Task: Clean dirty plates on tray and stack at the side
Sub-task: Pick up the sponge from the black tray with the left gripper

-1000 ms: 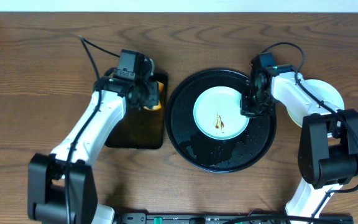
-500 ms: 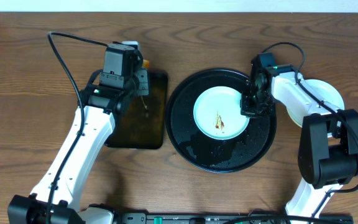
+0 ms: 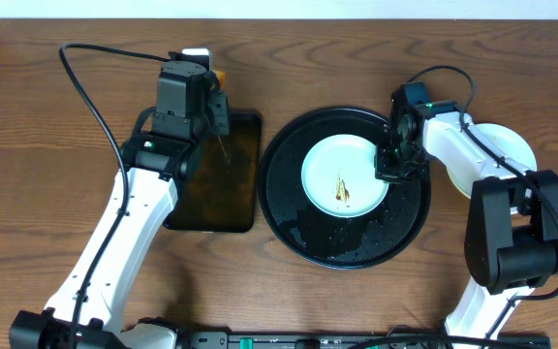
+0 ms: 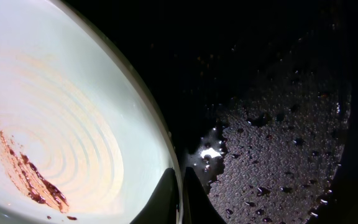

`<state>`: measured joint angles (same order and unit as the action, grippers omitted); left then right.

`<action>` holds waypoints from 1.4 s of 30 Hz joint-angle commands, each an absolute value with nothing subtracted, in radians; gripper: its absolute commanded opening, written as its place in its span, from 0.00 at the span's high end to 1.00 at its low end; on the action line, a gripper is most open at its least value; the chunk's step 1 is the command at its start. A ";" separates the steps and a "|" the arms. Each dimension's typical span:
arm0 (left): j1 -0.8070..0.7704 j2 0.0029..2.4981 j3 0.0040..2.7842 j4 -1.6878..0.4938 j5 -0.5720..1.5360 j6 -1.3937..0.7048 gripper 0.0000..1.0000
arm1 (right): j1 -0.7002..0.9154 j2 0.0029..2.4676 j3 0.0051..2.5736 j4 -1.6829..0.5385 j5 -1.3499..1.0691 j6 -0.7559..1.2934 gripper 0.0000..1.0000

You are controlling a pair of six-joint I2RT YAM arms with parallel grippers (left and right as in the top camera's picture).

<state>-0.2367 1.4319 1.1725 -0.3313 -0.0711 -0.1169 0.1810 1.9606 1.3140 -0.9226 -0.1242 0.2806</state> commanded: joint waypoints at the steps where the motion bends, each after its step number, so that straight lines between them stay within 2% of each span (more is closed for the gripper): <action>1: -0.233 1.394 1.174 -0.306 -0.114 -0.071 0.93 | 0.189 1.942 1.307 -0.923 -0.101 0.272 0.99; 11: -0.233 1.386 1.174 -0.312 -0.150 -0.073 0.92 | 0.189 1.942 1.307 -0.921 -0.101 0.272 0.99; 17: -0.233 1.440 1.173 -0.437 -0.136 -0.115 0.93 | 0.189 1.941 1.307 -0.920 -0.101 0.272 0.99; 23: -0.233 1.590 1.172 -0.579 0.023 -0.138 0.93 | 0.189 1.942 1.307 -0.921 -0.102 0.272 0.99; 27: -0.232 1.667 1.172 -0.615 0.045 -0.171 0.93 | 0.189 1.942 1.307 -0.925 -0.102 0.272 0.99; 37: -0.233 1.668 1.265 -0.703 0.164 -0.176 0.92 | 0.189 1.942 1.307 -0.928 -0.102 0.272 0.99; 42: -0.233 1.668 1.286 -0.707 0.333 -0.173 0.93 | 0.191 1.942 1.307 -0.932 -0.102 0.272 0.99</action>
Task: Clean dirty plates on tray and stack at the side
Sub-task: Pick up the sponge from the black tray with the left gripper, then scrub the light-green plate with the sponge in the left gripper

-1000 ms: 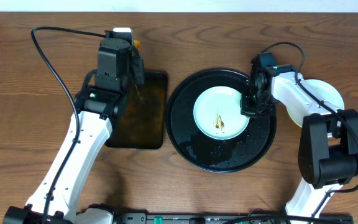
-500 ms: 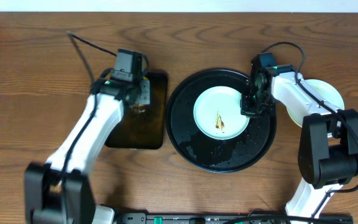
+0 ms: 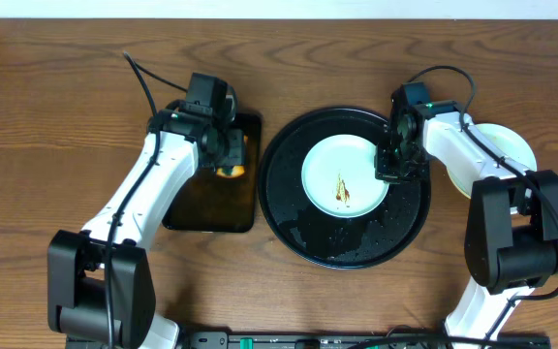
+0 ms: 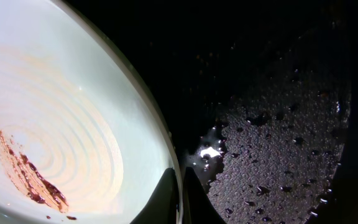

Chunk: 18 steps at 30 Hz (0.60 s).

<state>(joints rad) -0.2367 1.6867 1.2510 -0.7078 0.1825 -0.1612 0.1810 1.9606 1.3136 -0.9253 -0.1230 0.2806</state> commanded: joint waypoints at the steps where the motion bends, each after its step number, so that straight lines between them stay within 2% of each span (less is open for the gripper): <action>1: -0.236 1.668 1.286 -0.696 0.382 -0.173 0.93 | 0.192 1.942 1.307 -0.933 -0.102 0.272 0.99; 4: -0.259 1.668 1.285 -0.648 0.462 -0.181 0.92 | 0.199 1.942 1.307 -0.936 -0.106 0.272 0.99; 18: -0.529 1.811 1.284 -0.525 0.414 -0.417 0.92 | 0.307 1.942 1.307 -0.928 -0.109 0.314 0.99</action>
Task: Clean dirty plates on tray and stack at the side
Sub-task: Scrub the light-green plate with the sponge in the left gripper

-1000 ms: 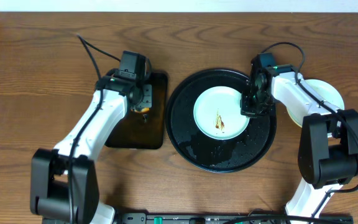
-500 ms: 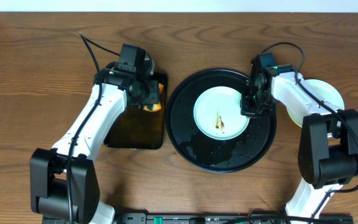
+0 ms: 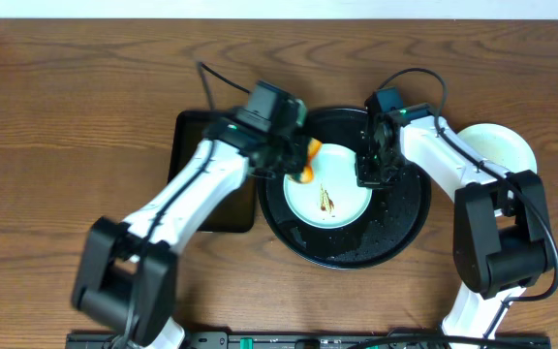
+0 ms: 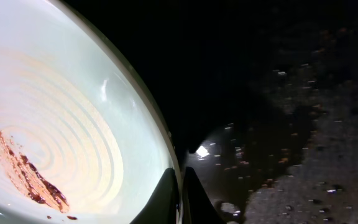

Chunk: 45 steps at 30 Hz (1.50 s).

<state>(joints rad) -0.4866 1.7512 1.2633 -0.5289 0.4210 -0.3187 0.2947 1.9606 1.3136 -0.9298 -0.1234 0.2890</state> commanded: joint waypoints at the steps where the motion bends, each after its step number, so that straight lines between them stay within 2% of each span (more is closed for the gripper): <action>1: -0.545 1.825 1.284 -0.524 0.414 -0.432 0.93 | 0.309 1.942 1.307 -0.928 -0.109 0.314 0.99; 12: -0.674 1.950 1.282 -0.450 0.415 -0.582 0.92 | 0.309 1.942 1.307 -0.929 -0.109 0.314 0.99; 20: -0.691 2.014 1.280 -0.410 0.394 -0.604 0.93 | 0.309 1.942 1.307 -0.932 -0.109 0.314 0.99; 22: -0.691 2.022 1.279 -0.428 0.337 -0.603 0.93 | 0.309 1.942 1.307 -0.932 -0.109 0.314 0.99; 28: -0.681 2.023 1.279 -0.524 -0.028 -0.562 0.92 | 0.309 1.942 1.307 -0.936 -0.109 0.313 0.99; 39: -0.622 1.915 1.282 -0.523 -0.057 -0.452 0.92 | 0.309 1.942 1.307 -0.944 -0.108 0.313 0.99; 40: -0.622 1.889 1.282 -0.527 -0.057 -0.441 0.92 | 0.309 1.942 1.307 -0.944 -0.108 0.313 0.96; 43: -0.619 1.802 1.282 -0.554 -0.058 -0.428 0.93 | 0.309 1.942 1.307 -0.942 -0.108 0.310 0.68; 45: -0.610 1.754 1.282 -0.577 -0.058 -0.408 0.92 | 0.309 1.942 1.307 -0.938 -0.109 0.298 0.67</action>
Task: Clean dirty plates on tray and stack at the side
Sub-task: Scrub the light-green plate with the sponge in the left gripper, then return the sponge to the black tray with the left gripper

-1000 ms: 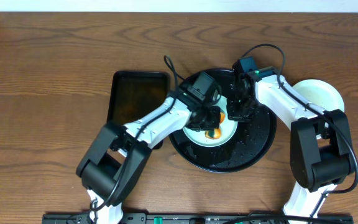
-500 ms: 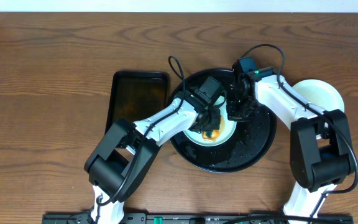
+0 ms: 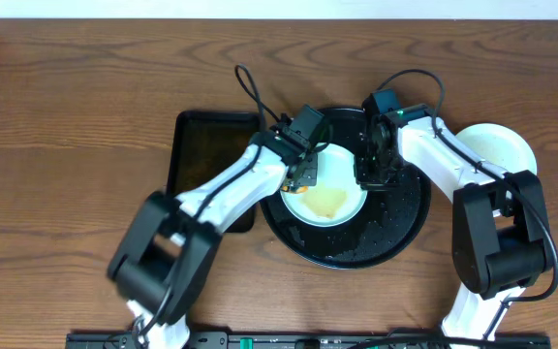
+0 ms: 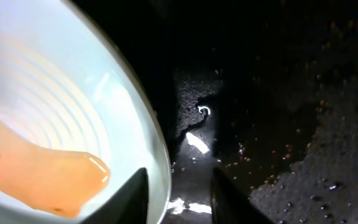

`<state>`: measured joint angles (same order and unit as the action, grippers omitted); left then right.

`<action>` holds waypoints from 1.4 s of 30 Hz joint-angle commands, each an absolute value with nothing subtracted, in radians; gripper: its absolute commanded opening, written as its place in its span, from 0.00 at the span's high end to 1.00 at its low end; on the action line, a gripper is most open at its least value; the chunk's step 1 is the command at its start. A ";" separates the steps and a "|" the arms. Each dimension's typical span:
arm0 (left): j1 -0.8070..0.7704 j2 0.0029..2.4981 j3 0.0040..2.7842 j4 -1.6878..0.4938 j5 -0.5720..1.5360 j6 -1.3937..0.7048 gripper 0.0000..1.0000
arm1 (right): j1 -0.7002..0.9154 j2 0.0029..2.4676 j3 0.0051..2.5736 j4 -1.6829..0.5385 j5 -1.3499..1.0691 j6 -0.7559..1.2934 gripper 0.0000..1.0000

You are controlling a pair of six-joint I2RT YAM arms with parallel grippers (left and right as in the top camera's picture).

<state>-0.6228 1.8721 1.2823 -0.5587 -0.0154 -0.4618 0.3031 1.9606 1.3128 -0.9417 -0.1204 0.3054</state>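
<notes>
A white plate (image 3: 342,174) lies in the round black tray (image 3: 395,228), with an orange puddle (image 3: 325,202) where it is wet. My left gripper (image 3: 300,179) is down on the plate's left part. It is shut on an orange sponge, most of which is hidden beneath it. My right gripper (image 3: 369,173) is at the plate's right rim. In the right wrist view the plate rim (image 4: 160,146) runs between the fingers of my right gripper (image 4: 179,190), which is open. The puddle (image 4: 42,174) shows at the lower left.
A black rectangular tray (image 3: 201,155) of brownish water stands to the left of the round tray. A white plate (image 3: 500,147) sits on the table at the far right. The round tray's floor (image 4: 303,168) is wet and beaded with drops.
My right gripper was shut on the plate's rim and now stands open astride it. My left gripper has come down onto the plate. An orange puddle lies where the red smear was.
My left gripper hung over the rectangular tray, then sat low in it with the orange sponge. My right gripper held the smeared plate's rim. Then the plate lay further left with the sponge at its edge. Now the smear is gone and the rim is released.
</notes>
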 commanded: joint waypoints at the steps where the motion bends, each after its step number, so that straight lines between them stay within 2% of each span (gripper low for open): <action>1: -0.602 1.735 1.282 -0.588 -0.058 -0.400 0.92 | 0.309 1.942 1.307 -0.936 -0.109 0.298 0.68; 12: -0.379 1.690 1.273 -0.677 -0.056 -0.395 0.92 | 0.309 1.948 1.307 -0.923 -0.109 0.299 0.75; 19: -0.257 1.787 1.258 -0.677 0.088 -0.351 0.92 | 0.314 1.967 1.280 -0.891 -0.113 0.299 0.76; 31: -0.091 1.990 1.258 -0.665 0.313 -0.277 0.92 | 0.316 1.968 1.253 -0.826 -0.113 0.299 0.94; 33: -0.081 1.995 1.258 -0.674 0.272 -0.252 0.93 | 0.316 1.968 1.253 -0.823 -0.113 0.299 0.95; 36: -0.079 1.996 1.258 -0.689 0.087 -0.257 0.92 | 0.316 1.968 1.253 -0.826 -0.113 0.299 0.96; 39: -0.080 1.996 1.258 -0.713 -0.042 -0.341 0.92 | 0.316 1.968 1.253 -0.827 -0.113 0.299 0.96; 41: -0.082 1.996 1.259 -0.710 0.090 -0.321 0.93 | 0.316 1.968 1.253 -0.827 -0.113 0.299 0.97; 42: -0.084 1.996 1.259 -0.701 0.231 -0.245 0.93 | 0.316 1.968 1.253 -0.827 -0.113 0.299 0.97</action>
